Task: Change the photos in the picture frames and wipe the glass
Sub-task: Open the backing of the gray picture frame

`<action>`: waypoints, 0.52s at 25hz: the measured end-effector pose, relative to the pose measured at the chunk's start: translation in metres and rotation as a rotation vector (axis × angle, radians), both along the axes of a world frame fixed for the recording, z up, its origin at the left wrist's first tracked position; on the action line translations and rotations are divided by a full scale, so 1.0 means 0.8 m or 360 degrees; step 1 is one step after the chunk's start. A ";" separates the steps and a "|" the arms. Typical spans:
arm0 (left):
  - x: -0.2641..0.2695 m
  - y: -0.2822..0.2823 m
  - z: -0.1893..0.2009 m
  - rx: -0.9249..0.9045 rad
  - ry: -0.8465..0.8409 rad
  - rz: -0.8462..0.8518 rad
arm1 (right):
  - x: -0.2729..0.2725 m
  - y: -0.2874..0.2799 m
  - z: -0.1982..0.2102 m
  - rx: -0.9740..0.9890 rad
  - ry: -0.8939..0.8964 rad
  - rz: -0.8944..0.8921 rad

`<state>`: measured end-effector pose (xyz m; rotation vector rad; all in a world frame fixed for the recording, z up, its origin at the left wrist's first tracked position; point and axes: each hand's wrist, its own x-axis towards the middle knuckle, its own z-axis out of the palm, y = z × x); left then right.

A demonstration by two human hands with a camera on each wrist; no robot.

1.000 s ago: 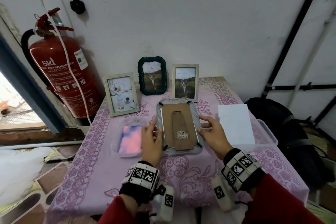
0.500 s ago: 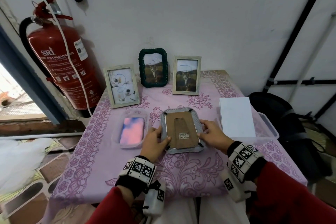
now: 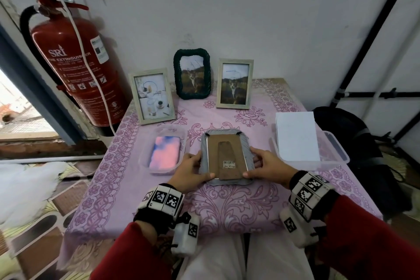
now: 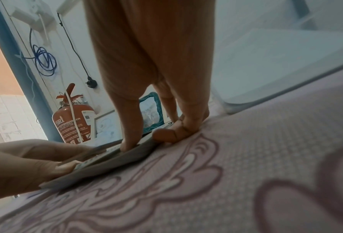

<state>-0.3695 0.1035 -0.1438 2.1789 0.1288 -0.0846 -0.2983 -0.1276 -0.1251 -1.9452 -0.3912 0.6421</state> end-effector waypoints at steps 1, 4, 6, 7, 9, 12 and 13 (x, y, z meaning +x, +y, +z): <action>-0.001 0.000 -0.001 -0.0029 0.0010 0.0022 | -0.001 0.000 0.000 -0.0018 -0.0011 0.0001; -0.001 -0.001 -0.003 -0.0148 0.0042 0.0087 | -0.002 0.000 0.001 -0.0110 -0.0083 -0.0002; -0.001 -0.003 -0.004 -0.0243 0.0066 0.0125 | -0.003 -0.001 0.003 -0.0118 -0.0092 -0.0011; 0.000 -0.004 -0.004 -0.0286 0.0076 0.0151 | -0.003 -0.002 0.003 -0.0116 -0.0096 -0.0022; -0.001 -0.006 -0.005 -0.0335 0.0083 0.0190 | -0.003 -0.001 0.002 -0.0132 -0.0095 -0.0042; -0.001 -0.008 -0.004 -0.0391 0.0093 0.0226 | -0.002 0.002 -0.001 -0.0180 -0.0100 -0.0086; -0.001 -0.008 -0.004 -0.0403 0.0095 0.0230 | -0.001 0.003 -0.003 -0.0181 -0.0086 -0.0108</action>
